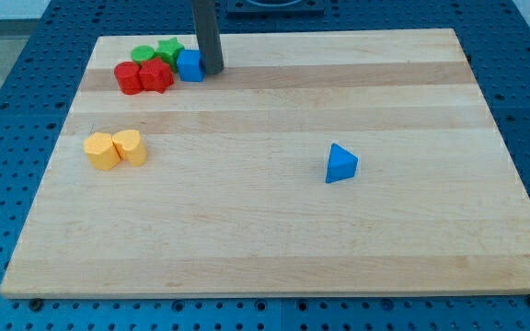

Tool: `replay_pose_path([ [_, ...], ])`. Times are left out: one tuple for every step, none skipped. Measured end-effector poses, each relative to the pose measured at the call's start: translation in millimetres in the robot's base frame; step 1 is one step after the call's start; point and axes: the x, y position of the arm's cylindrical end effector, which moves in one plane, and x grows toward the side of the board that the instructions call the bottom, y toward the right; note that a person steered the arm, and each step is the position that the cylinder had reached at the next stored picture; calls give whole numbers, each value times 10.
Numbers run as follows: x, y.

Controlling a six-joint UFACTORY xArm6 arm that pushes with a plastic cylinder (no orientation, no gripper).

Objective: Slide the blue triangle slightly left

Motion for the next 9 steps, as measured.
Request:
replay_pose_path([
  [3,243],
  [166,1207],
  [515,2263],
  [1035,3100],
  [1715,3351],
  [2028,3021],
  [1988,2166],
  [1816,1150],
  [1698,502],
])
